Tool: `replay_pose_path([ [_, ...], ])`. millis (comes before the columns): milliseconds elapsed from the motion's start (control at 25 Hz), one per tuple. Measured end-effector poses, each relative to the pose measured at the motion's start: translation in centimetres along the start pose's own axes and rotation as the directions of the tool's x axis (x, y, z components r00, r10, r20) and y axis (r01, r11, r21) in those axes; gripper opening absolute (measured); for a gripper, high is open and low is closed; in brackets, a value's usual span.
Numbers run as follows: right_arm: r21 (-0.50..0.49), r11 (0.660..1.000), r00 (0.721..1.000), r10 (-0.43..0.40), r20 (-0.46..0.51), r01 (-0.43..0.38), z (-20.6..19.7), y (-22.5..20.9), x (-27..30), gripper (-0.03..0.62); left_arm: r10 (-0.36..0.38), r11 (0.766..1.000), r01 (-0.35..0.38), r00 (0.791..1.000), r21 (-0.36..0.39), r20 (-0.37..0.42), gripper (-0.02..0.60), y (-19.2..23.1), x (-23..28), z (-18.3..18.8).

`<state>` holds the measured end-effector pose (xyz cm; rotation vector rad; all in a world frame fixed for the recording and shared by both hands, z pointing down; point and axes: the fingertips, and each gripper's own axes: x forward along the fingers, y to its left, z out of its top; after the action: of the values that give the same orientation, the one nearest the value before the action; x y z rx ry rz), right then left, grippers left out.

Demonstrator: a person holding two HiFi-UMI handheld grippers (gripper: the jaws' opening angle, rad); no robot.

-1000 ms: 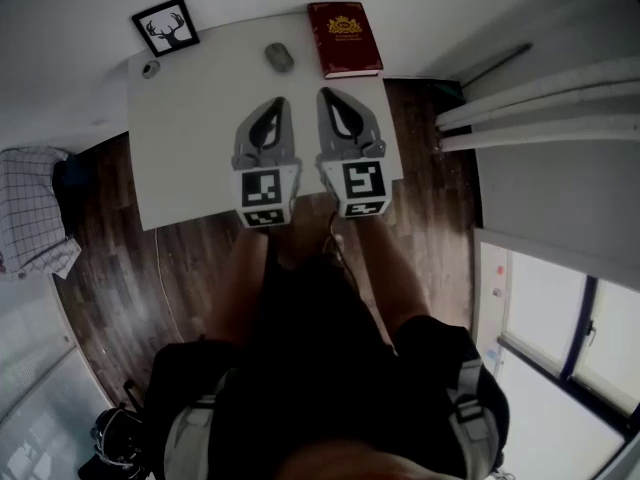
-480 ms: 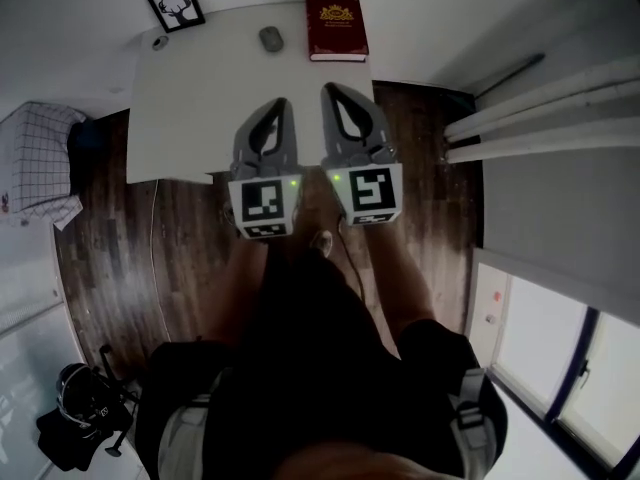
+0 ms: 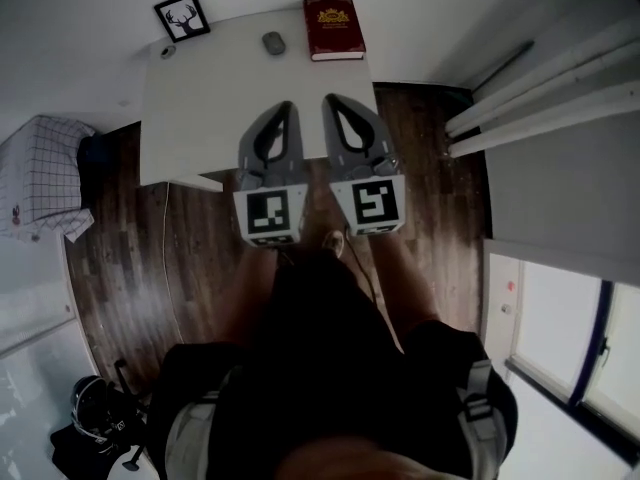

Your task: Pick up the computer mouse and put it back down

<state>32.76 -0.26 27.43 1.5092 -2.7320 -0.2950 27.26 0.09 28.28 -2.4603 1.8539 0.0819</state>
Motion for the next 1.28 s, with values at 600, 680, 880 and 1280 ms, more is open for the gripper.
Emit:
replay_pose_path([
  [600,-0.022,0.996,0.996,-0.082,0.015,0.083,2.6,6.6,-3.4,0.014,-0.053,0.999,0.053,0.998,-0.004,0.016,0.0,3.0,-7.1,1.0],
  [680,-0.042,0.996,0.996,-0.082,0.019,0.082,3.0,6.5,-3.8,0.014,-0.052,0.999,0.052,0.998,-0.004,0.024,0.0,2.6,-7.5,1.4],
  [880,-0.035,0.997,0.997,-0.071,0.043,0.072,3.9,5.8,-5.1,0.014,-0.035,0.999,0.035,0.998,-0.014,0.056,0.0,1.3,-7.7,2.3],
  [1280,-0.029,0.997,0.996,-0.074,0.056,0.076,4.3,2.7,-6.4,0.014,-0.037,0.999,0.038,0.998,-0.014,0.053,0.0,-1.4,-6.7,3.1],
])
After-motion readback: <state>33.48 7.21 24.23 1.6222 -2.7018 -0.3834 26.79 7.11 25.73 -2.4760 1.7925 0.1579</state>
